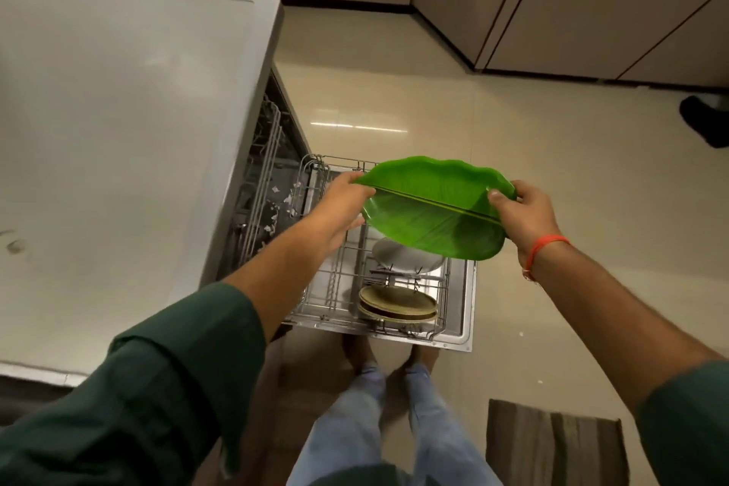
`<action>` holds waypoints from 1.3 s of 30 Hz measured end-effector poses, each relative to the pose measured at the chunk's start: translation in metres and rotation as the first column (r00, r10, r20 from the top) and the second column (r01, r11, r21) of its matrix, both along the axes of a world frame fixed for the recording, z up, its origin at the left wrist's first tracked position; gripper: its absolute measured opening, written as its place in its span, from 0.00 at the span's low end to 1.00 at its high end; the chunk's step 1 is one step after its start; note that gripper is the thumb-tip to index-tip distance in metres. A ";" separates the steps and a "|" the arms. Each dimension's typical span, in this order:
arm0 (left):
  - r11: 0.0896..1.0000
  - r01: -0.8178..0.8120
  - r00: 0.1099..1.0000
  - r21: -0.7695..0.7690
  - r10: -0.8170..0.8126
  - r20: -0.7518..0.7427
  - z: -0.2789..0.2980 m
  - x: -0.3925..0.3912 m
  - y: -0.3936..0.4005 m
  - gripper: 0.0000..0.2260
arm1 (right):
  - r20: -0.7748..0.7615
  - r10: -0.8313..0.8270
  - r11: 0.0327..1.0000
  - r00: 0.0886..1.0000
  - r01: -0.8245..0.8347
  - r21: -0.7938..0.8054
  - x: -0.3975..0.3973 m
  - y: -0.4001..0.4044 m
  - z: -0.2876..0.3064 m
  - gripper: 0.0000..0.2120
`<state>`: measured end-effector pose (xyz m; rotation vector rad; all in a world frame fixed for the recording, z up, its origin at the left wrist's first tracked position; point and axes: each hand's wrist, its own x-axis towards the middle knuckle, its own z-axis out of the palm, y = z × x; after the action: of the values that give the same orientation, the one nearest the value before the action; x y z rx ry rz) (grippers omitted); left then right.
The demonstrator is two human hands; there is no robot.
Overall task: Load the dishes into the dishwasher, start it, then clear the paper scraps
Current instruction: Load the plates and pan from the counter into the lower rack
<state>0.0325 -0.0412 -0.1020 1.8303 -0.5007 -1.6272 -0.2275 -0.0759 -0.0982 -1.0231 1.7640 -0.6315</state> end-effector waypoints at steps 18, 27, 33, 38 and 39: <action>0.999 0.012 0.999 0.048 -0.014 0.039 -0.193 -0.003 -0.082 0.08 | -0.142 0.217 0.974 0.966 -0.224 -0.040 -0.014 -0.084 -0.190 0.11; 0.967 0.237 0.903 0.091 -0.254 0.347 -0.308 0.001 -0.072 0.16 | -0.272 0.379 0.921 0.884 -0.389 0.017 -0.008 -0.078 -0.288 0.11; 0.954 0.260 0.877 0.149 -0.298 0.376 -0.349 -0.002 -0.065 0.13 | -0.308 0.431 0.901 0.848 -0.426 0.085 -0.005 -0.080 -0.323 0.13; 0.971 0.200 0.917 0.135 -0.234 0.324 -0.372 -0.010 -0.065 0.13 | -0.291 0.403 0.915 0.868 -0.380 0.133 -0.006 -0.080 -0.348 0.13; 0.970 0.196 0.921 0.145 -0.233 0.312 -0.377 -0.012 -0.065 0.13 | -0.292 0.397 0.918 0.870 -0.371 0.143 -0.007 -0.079 -0.354 0.13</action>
<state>0.0210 -0.1062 -0.4793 2.2118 -0.7961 -1.5177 -0.2343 -0.1554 -0.4518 -1.4314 1.7634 -0.1449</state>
